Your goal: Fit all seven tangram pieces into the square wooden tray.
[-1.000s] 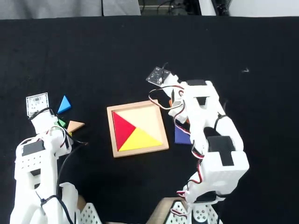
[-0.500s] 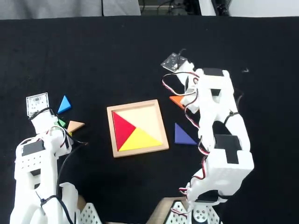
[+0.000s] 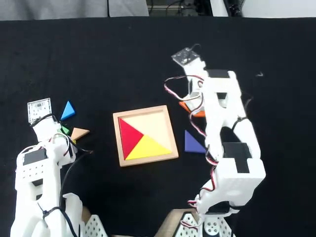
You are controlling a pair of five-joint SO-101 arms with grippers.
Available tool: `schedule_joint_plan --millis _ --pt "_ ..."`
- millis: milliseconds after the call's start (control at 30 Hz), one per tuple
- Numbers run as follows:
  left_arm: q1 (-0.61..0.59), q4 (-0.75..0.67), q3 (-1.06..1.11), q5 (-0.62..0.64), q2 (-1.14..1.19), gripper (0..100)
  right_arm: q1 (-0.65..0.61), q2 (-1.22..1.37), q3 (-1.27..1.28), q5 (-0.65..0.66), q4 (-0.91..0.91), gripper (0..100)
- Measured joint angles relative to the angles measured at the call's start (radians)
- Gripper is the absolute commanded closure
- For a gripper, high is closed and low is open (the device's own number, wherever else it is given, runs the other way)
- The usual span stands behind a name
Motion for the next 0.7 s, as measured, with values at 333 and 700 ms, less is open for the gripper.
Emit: schedule_joint_plan --millis 333,700 --pt "0.0 0.0 0.0 0.0 0.0 83 0.0 0.19 -0.068 0.012 -0.008 81.0" --pt "0.0 0.0 0.0 0.0 0.0 83 0.006 0.207 -0.114 0.012 0.0 98.1"
